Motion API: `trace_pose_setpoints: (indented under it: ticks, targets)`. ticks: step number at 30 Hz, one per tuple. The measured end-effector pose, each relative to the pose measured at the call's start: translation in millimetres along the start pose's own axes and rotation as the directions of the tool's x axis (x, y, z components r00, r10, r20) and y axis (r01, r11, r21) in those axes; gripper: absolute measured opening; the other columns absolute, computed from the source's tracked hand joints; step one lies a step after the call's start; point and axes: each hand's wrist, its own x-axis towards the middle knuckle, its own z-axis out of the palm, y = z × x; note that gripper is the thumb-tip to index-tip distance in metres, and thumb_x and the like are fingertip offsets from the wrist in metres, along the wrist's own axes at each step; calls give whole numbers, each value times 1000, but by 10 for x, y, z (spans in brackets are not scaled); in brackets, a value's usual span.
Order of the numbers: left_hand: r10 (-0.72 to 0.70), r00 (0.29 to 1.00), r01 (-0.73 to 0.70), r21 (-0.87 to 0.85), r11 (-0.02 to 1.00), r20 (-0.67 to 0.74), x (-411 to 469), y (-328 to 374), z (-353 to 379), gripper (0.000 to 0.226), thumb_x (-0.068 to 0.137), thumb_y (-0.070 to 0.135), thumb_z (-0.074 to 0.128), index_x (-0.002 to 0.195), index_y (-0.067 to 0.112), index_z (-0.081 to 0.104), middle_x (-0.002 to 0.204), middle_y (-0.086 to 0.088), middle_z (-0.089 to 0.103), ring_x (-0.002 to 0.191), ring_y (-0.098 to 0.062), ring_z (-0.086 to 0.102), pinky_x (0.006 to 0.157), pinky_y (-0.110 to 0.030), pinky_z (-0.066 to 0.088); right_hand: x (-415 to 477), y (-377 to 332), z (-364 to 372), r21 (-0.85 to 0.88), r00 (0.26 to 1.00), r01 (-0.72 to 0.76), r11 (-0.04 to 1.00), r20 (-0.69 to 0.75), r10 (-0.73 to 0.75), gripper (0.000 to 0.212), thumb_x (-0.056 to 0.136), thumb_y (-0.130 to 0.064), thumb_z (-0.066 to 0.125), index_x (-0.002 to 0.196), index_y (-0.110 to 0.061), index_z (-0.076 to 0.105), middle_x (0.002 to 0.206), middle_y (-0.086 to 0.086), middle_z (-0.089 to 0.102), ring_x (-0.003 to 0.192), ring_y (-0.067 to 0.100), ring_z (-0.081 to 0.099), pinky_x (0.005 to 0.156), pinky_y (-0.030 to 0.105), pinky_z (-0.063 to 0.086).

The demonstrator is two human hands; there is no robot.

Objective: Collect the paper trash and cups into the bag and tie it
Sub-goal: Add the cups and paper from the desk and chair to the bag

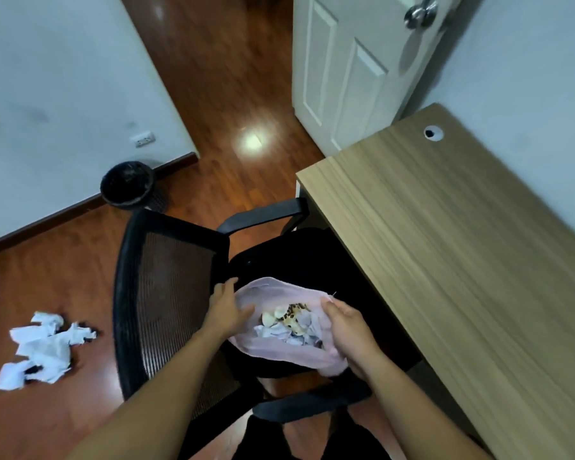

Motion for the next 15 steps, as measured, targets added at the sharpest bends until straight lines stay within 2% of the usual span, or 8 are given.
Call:
trace_pose_setpoints:
  ticks: [3,5,7,8,9,10,13,15]
  targets:
    - [-54,999,54,-69,996,6,-51,43,-246,109,89,45,85,170,16,19,169,-19,21,154,-44,33,121,-53,38,-319,-350,-41,117,999,31,993,-21,-29,28,107,-44,61,111,-26,82,104,3,86,100,25,83,100,45,64]
    - [-41,999,40,-110,993,-7,-37,117,-388,110,85,54,87,168,17,25,166,-18,30,149,-42,42,118,-51,44,-485,-582,-196,190,996,87,978,-40,-81,28,110,-31,62,109,-13,84,102,13,86,95,30,84,94,44,63]
    - [60,998,-60,-108,992,-6,11,281,-539,78,88,55,82,149,15,52,141,-13,59,130,-36,61,98,-42,53,-629,-788,-462,249,984,161,955,-117,-136,29,107,-28,67,100,-8,86,101,21,84,93,35,82,92,47,61]
    - [133,991,-134,-75,988,-27,-8,418,-629,50,93,53,76,125,16,66,117,-8,70,115,-33,68,82,-37,51,-682,-857,-607,267,975,197,943,-156,-160,28,106,-29,69,100,-7,87,103,22,84,95,37,81,93,49,61]
    - [210,976,-213,-42,976,-62,-2,557,-715,36,94,53,68,99,18,70,93,-3,72,99,-32,71,70,-35,46,-740,-927,-764,281,964,230,932,-194,-180,28,106,-29,70,103,-7,86,106,22,84,97,37,81,94,48,62]
    - [281,955,-283,-17,959,-93,-13,728,-802,39,93,54,60,83,17,69,79,-2,71,87,-30,71,64,-35,43,-776,-973,-926,287,952,259,922,-239,-192,28,106,-28,69,109,-4,85,109,21,84,96,35,81,91,45,62]
    - [410,895,-421,-27,907,-177,-46,1287,-1080,35,95,43,64,79,13,74,70,-1,70,73,-15,64,65,-37,44,-859,-1075,-1405,328,912,324,887,-358,-200,34,107,-28,68,122,0,80,117,20,82,97,30,78,89,42,59]
    - [451,871,-473,-80,878,-196,-72,1655,-1191,35,93,42,64,75,12,70,62,-4,58,70,-2,53,60,-34,43,-914,-1101,-1683,338,884,359,870,-423,-200,32,108,-30,66,123,-6,81,119,15,83,105,30,79,94,43,60]
